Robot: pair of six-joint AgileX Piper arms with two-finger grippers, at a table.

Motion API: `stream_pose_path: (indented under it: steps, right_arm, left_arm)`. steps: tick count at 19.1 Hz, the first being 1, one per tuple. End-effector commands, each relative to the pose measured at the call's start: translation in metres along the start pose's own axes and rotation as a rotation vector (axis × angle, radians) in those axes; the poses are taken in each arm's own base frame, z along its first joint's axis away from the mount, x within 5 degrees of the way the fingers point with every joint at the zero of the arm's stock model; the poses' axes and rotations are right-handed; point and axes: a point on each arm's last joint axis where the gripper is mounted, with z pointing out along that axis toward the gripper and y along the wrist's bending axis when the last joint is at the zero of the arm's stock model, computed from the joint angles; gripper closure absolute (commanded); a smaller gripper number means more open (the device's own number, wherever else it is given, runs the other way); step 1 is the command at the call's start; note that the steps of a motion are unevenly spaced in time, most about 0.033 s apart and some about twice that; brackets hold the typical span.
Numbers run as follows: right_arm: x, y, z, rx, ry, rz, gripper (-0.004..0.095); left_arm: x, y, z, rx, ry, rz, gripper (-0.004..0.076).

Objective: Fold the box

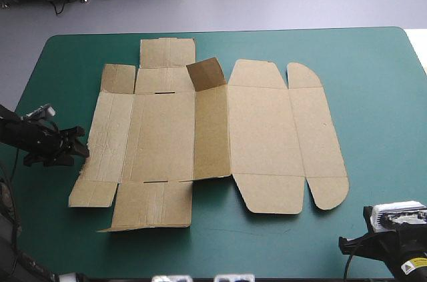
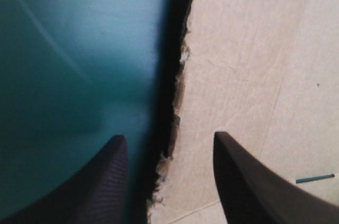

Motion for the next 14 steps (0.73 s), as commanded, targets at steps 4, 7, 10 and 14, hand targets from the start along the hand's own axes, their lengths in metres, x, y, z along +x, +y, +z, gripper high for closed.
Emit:
stream_pose_path:
  steps: [4, 7, 10, 14]
  right_arm:
    - [-0.012, -0.001, -0.004, 0.014, -0.075, -0.007, 0.0922]
    - [-0.012, -0.001, -0.004, 0.014, -0.075, -0.007, 0.0922]
    - [-0.012, -0.001, -0.004, 0.014, -0.075, -0.007, 0.0922]
    - [-0.012, -0.001, -0.004, 0.014, -0.075, -0.007, 0.0922]
  left_arm:
    - [0.003, -0.022, 0.013, 0.065, 0.107, 0.061, 0.0346]
    - [0.004, -0.021, 0.014, 0.052, 0.113, 0.084, 0.0346]
    - [0.005, -0.022, 0.021, 0.103, 0.123, 0.054, 0.0346]
    - [0.014, -0.023, 0.046, 0.232, 0.182, -0.018, 0.0346]
